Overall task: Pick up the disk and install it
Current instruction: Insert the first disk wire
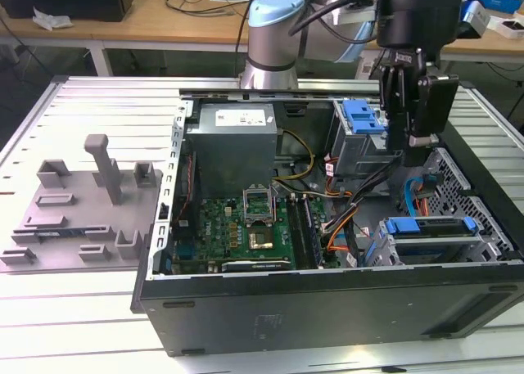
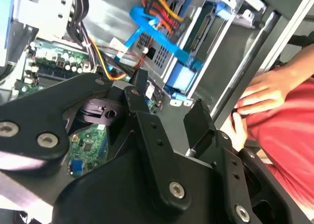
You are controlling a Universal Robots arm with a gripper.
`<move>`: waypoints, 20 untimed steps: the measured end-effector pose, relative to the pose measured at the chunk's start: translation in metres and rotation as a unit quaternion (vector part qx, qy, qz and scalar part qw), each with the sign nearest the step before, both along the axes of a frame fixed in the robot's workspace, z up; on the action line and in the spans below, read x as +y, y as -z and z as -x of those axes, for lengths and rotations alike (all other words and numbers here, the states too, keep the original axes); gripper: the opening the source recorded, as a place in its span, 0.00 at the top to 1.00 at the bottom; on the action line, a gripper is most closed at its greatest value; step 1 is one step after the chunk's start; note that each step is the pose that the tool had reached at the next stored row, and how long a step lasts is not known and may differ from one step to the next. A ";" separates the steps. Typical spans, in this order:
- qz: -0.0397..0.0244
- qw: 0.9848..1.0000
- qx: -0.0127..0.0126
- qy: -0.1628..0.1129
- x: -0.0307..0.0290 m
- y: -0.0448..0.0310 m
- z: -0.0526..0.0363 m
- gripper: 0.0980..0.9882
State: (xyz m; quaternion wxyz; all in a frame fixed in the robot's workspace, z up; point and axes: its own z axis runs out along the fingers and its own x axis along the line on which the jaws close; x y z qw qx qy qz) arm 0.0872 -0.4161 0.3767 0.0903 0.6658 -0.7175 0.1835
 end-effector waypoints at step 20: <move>0.033 0.999 0.000 0.024 0.0061 0.0057 -0.0577 0.63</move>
